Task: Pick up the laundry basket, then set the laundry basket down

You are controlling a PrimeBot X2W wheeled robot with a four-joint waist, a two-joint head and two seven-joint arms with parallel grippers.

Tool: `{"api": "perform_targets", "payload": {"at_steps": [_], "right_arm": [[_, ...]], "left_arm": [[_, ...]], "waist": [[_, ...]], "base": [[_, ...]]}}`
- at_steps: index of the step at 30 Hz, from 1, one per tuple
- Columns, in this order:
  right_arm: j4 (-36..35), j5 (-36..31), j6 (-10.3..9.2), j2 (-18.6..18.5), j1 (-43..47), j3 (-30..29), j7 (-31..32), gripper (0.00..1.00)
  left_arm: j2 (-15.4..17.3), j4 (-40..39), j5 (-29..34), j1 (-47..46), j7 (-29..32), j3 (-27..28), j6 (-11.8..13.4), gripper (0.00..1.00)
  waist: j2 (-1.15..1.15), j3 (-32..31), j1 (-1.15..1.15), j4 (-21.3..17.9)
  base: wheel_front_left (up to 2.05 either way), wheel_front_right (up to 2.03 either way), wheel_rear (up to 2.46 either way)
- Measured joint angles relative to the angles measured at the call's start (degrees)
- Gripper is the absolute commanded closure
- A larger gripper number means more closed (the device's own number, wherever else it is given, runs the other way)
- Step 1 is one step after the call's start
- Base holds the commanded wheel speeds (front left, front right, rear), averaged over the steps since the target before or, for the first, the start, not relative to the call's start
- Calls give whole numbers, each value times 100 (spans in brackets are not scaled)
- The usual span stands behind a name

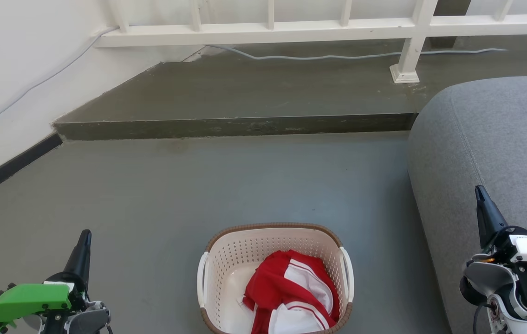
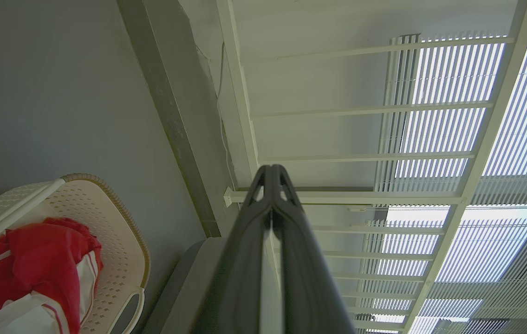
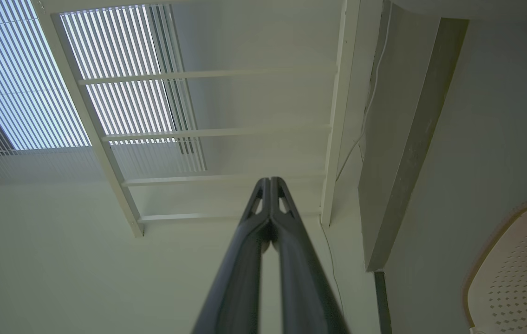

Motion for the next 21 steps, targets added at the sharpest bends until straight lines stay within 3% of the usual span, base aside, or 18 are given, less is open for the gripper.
{"api": "perform_targets", "payload": {"at_steps": [21], "right_arm": [[15,0,0,2,-1,-9,1,100]], "left_arm": [[-15,14,0,-4,0,24,-5,100]], "waist": [[0,-1,0,0]], "base": [[0,0,0]]}}
